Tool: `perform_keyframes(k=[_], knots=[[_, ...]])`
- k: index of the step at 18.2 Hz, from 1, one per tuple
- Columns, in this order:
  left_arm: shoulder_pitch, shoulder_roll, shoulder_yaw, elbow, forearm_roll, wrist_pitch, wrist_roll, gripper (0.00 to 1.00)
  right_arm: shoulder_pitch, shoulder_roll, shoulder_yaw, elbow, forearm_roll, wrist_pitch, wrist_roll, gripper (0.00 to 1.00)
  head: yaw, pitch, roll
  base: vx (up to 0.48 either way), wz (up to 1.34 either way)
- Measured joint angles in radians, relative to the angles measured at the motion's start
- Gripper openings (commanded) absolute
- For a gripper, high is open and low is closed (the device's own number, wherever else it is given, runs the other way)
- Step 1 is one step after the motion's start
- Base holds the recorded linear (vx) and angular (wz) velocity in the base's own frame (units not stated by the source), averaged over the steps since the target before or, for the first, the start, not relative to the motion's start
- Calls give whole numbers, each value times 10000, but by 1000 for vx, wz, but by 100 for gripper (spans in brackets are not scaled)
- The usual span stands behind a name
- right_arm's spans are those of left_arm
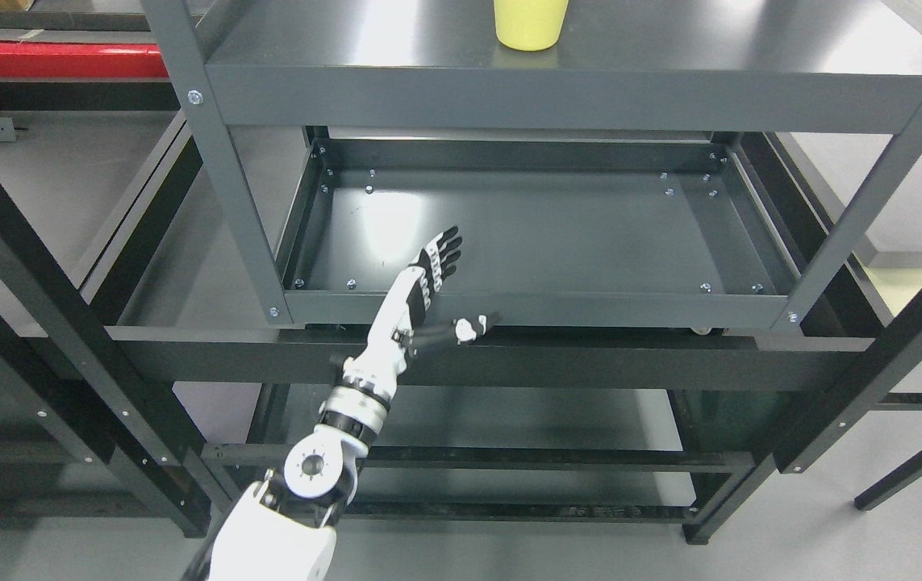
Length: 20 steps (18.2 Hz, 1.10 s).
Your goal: Place yellow IKEA cup on middle right shelf
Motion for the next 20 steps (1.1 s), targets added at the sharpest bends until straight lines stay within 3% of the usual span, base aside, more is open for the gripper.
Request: perform_keyframes(k=[6, 20], knots=[[1114, 0, 493, -1266, -262, 355, -188, 98, 1, 0, 0, 0, 0, 0, 0, 99, 0, 0, 0, 0, 0], [1530, 0, 1463, -3001, -872, 609, -132, 98, 1, 0, 0, 0, 0, 0, 0, 99, 0, 0, 0, 0, 0]])
